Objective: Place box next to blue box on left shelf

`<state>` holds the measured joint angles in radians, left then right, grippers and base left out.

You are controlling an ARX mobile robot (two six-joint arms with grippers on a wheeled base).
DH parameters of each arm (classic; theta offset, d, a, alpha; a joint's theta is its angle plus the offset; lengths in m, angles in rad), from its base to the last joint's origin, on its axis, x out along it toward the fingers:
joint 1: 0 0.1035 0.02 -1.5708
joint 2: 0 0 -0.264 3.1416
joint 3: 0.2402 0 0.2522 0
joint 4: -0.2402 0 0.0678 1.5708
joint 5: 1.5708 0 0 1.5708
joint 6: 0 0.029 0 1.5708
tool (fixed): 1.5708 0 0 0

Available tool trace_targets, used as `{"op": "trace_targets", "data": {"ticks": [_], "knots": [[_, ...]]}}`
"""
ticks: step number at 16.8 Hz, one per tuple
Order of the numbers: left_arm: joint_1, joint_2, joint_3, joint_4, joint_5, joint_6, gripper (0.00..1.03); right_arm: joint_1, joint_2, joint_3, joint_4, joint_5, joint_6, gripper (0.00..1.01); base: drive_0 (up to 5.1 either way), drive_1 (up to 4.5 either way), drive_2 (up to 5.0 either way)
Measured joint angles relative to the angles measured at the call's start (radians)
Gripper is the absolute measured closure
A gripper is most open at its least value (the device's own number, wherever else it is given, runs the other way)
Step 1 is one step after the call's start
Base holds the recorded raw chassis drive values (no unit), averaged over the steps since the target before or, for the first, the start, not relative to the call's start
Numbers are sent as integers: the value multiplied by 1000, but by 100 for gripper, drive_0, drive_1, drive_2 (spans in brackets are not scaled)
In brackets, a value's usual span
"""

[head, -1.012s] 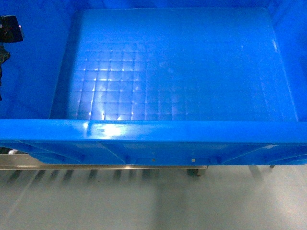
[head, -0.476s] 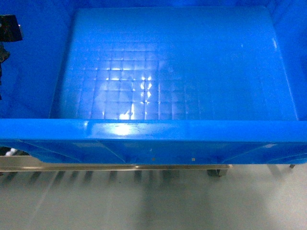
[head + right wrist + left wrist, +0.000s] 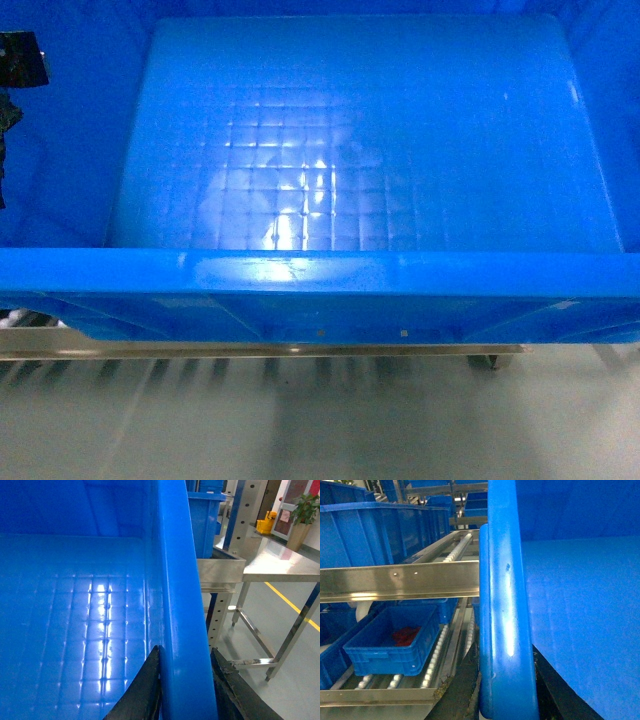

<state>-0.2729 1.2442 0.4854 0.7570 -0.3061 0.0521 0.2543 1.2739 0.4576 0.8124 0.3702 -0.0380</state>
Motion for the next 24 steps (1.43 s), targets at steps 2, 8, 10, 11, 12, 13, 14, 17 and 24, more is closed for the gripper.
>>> {"op": "trace_targets", "data": {"ticks": [2, 8, 10, 11, 12, 13, 14, 17, 24], "knots": [[0, 0, 0, -1, 0, 0, 86, 0, 0, 0, 0, 0, 0, 80, -3, 429, -435], [0, 0, 0, -2, 0, 0, 86, 0, 0, 0, -3, 0, 0, 80, -3, 429, -435], [0, 0, 0, 3, 0, 0, 86, 0, 0, 0, 3, 0, 0, 80, -3, 429, -435], [0, 0, 0, 0, 0, 0, 86, 0, 0, 0, -2, 1, 0, 80, -3, 429, -435], [0, 0, 0, -1, 0, 0, 86, 0, 0, 0, 0, 1, 0, 80, -3, 429, -435], [3, -1, 0, -1, 0, 1, 86, 1, 0, 0, 2, -1, 0, 80, -3, 429, -435], [8, -1, 0, -1, 0, 1, 86, 2, 0, 0, 1, -3, 0, 80, -3, 429, -435], [3, -1, 0, 0, 0, 0, 86, 0, 0, 0, 0, -2, 0, 80, -1, 143, -145], [2, -1, 0, -1, 0, 1, 86, 0, 0, 0, 0, -2, 0, 80, 0, 0, 0]]}}
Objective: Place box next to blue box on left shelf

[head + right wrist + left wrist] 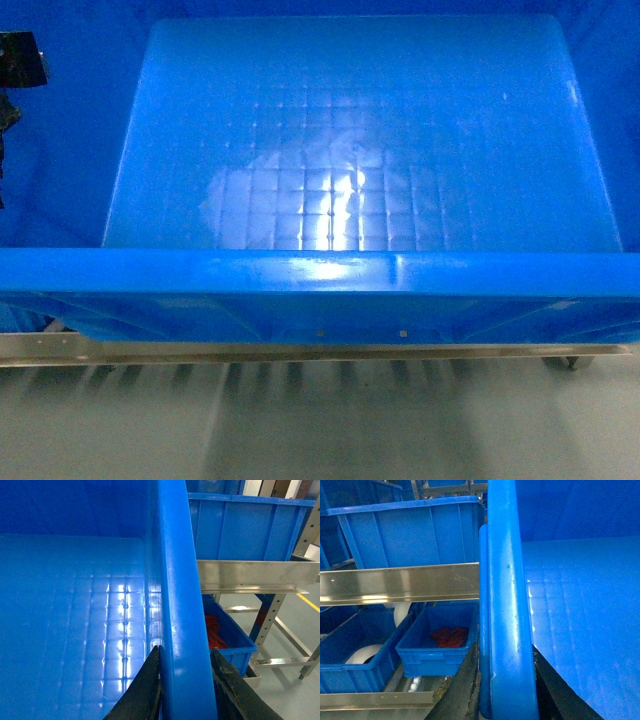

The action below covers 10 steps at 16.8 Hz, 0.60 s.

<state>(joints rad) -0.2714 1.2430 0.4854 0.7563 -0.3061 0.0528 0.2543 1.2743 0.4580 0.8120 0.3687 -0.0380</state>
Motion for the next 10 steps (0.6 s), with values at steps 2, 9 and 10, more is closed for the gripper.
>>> {"op": "trace_targets", "data": {"ticks": [2, 9, 10], "knots": [[0, 0, 0, 0, 0, 0, 86, 0, 0, 0, 0, 0, 0, 80, 0, 0, 0], [0, 0, 0, 8, 0, 0, 86, 0, 0, 0, 6, 2, 0, 80, 0, 0, 0], [0, 0, 0, 7, 1, 0, 86, 0, 0, 0, 5, 1, 0, 80, 0, 0, 0]]}}
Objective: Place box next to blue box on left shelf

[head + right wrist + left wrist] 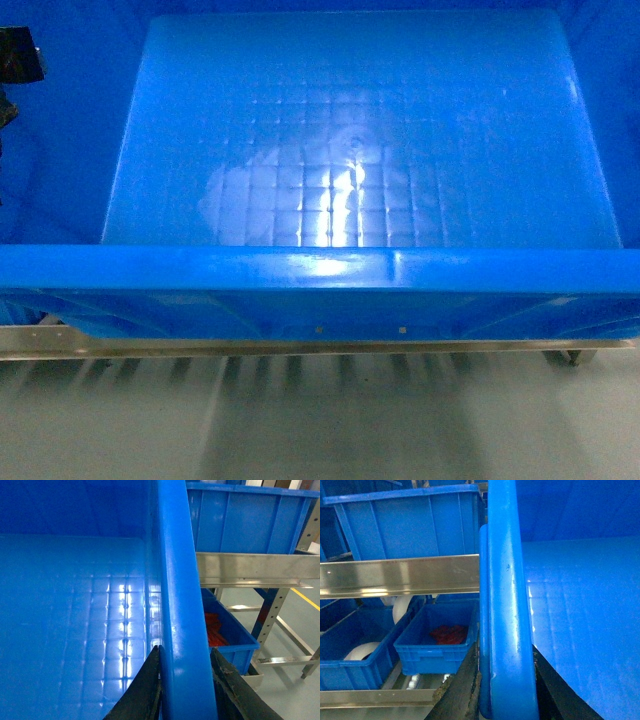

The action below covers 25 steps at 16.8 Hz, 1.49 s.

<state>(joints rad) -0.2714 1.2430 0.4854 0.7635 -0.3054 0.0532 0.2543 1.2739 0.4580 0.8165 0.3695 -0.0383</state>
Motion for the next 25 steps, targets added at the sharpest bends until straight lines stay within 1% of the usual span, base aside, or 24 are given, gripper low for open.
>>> {"op": "trace_targets", "data": {"ticks": [25], "knots": [[0, 0, -1, -14, -1, -1, 86, 0, 0, -2, -8, 0, -3, 80, 0, 0, 0]]}}
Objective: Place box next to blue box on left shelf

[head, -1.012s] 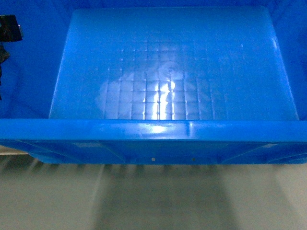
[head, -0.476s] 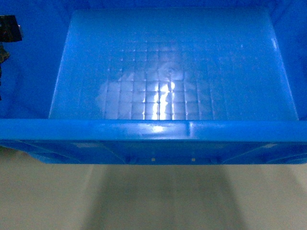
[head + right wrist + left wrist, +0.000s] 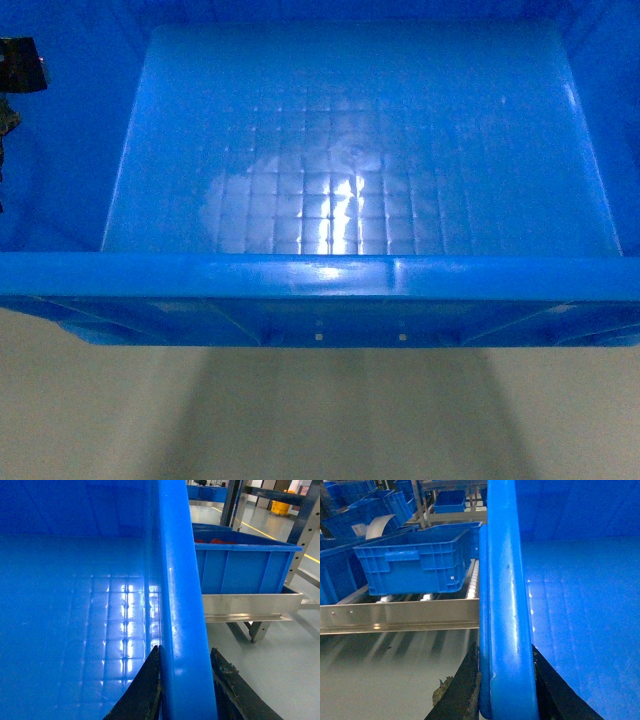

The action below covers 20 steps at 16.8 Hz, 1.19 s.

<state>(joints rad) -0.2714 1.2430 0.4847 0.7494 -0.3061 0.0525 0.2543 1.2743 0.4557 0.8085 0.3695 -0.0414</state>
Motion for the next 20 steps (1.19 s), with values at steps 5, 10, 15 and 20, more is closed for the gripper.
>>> {"op": "trace_targets", "data": {"ticks": [5, 10, 15, 20], "knots": [[0, 0, 0, 6, 2, 0, 86, 0, 0, 0, 3, 0, 0, 80, 12, 12, 12], [0, 0, 0, 8, 1, 0, 86, 0, 0, 0, 6, 1, 0, 80, 8, 176, -161], [0, 0, 0, 7, 0, 0, 86, 0, 0, 0, 4, 1, 0, 80, 2, 424, -419], [0, 0, 0, 7, 1, 0, 86, 0, 0, 0, 5, 1, 0, 80, 5, 426, -416]]}}
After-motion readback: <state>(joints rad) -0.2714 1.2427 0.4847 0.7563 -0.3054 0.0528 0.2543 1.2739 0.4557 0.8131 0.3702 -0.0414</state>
